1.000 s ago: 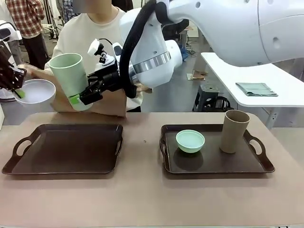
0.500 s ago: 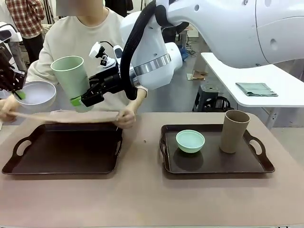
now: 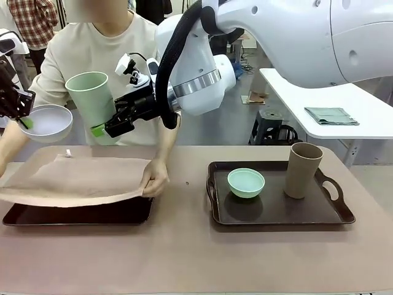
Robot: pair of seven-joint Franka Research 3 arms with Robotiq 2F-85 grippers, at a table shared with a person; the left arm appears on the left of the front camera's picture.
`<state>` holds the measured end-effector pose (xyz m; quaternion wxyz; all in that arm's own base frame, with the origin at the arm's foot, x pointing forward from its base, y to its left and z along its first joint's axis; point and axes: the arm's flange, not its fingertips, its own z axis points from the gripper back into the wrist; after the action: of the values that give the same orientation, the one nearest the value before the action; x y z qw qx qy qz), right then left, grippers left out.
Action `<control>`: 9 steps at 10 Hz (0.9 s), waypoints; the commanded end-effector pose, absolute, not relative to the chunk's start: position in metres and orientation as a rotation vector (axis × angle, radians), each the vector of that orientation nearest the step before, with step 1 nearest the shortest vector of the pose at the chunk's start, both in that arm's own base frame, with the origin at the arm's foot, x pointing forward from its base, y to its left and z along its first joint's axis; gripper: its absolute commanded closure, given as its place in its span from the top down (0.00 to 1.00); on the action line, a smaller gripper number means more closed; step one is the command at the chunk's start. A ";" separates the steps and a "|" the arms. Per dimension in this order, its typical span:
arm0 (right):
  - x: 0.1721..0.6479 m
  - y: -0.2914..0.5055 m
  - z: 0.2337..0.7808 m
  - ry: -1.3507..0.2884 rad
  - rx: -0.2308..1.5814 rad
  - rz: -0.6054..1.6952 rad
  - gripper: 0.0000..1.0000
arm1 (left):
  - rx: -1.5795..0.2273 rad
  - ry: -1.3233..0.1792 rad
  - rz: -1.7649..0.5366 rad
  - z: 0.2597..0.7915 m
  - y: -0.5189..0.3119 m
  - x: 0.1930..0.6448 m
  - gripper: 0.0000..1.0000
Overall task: Set up a tray with a mat and arrange the tableware.
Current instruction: Place the Picnic Bowl and Reusable plastic cup back onto the Handle tray in front of the human's position.
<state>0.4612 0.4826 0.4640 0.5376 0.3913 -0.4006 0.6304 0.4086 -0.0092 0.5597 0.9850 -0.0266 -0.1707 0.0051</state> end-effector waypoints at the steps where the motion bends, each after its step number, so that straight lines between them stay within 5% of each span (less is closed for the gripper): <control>1: 0.462 0.483 0.465 -0.956 0.937 1.502 0.22 | -0.056 -0.345 0.005 0.560 -0.009 0.409 0.00; 9: 0.462 0.483 0.465 -0.956 0.937 1.502 0.22 | -0.056 -0.345 0.005 0.560 -0.009 0.409 0.00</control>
<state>0.4612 0.4826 0.4640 0.5375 0.3913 -0.4007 0.6304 0.4086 -0.0092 0.5597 0.9850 -0.0266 -0.1706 0.0051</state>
